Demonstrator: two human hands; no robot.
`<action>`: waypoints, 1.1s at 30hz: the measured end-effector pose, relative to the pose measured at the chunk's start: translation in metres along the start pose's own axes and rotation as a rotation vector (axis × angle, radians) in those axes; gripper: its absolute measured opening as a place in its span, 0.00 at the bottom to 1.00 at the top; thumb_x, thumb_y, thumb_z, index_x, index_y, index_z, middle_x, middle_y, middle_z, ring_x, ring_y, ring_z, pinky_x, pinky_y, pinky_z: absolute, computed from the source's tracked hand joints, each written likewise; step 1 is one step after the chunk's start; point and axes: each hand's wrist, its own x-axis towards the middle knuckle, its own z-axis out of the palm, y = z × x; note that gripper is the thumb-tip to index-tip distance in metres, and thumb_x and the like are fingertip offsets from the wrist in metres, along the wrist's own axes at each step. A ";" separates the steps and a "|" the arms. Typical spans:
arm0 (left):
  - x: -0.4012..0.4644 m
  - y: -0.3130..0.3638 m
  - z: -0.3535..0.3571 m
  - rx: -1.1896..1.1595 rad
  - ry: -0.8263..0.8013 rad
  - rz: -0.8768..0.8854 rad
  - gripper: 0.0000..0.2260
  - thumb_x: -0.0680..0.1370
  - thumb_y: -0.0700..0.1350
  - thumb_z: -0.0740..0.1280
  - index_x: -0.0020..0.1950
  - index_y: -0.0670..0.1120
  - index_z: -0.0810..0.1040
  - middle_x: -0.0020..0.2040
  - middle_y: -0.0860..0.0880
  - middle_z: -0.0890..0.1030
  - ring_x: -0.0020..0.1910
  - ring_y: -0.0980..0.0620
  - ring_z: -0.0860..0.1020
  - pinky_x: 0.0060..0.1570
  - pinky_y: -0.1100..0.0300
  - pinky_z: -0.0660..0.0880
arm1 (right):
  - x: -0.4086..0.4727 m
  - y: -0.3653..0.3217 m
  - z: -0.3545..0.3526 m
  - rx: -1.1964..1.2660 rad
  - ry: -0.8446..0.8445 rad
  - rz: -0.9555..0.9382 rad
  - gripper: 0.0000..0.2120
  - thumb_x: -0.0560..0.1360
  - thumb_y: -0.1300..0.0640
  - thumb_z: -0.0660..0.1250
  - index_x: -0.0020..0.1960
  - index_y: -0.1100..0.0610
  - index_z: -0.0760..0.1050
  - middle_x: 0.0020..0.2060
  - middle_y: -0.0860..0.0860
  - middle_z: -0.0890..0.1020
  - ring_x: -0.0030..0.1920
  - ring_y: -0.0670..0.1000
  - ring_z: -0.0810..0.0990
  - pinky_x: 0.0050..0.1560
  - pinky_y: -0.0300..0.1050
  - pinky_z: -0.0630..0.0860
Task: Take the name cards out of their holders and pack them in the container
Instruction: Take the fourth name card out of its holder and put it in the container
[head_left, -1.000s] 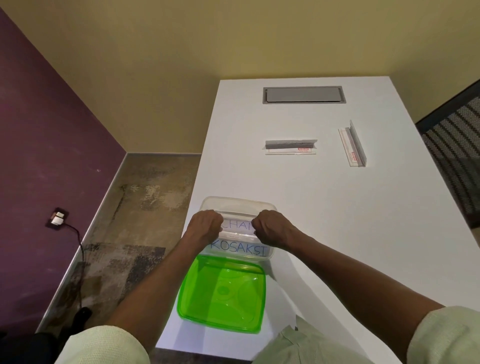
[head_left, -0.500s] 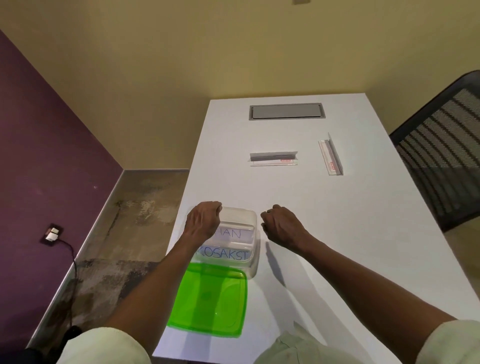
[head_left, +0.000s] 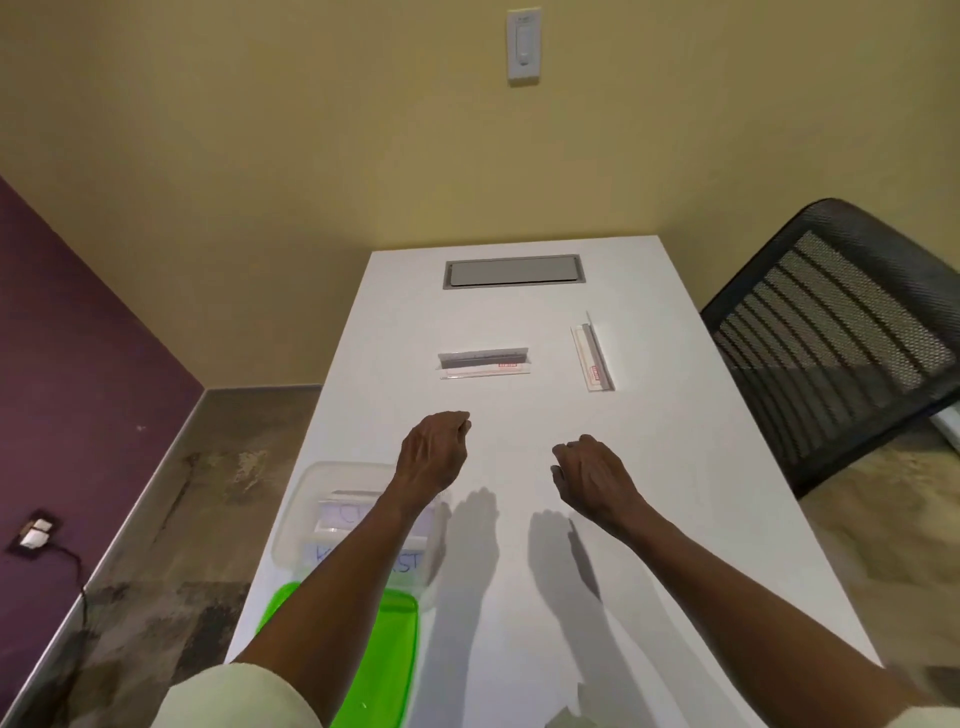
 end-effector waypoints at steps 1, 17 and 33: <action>0.003 0.008 0.003 -0.004 0.005 0.005 0.10 0.81 0.42 0.60 0.54 0.40 0.80 0.51 0.42 0.83 0.52 0.41 0.79 0.50 0.53 0.74 | -0.002 0.008 -0.002 0.000 0.008 0.009 0.14 0.61 0.65 0.74 0.31 0.58 0.67 0.23 0.52 0.70 0.26 0.56 0.70 0.26 0.42 0.64; 0.055 0.076 0.052 -0.026 -0.004 0.069 0.10 0.80 0.41 0.61 0.53 0.41 0.80 0.50 0.43 0.83 0.51 0.42 0.79 0.51 0.55 0.74 | -0.011 0.115 -0.004 0.102 -0.061 0.316 0.04 0.68 0.65 0.71 0.38 0.65 0.76 0.27 0.59 0.76 0.33 0.61 0.76 0.31 0.48 0.72; 0.147 0.095 0.098 0.002 -0.139 0.096 0.11 0.82 0.44 0.58 0.55 0.43 0.79 0.50 0.46 0.83 0.52 0.43 0.78 0.50 0.53 0.75 | 0.037 0.175 0.028 0.205 -0.145 0.507 0.08 0.74 0.59 0.59 0.42 0.63 0.75 0.35 0.56 0.79 0.45 0.59 0.76 0.41 0.48 0.70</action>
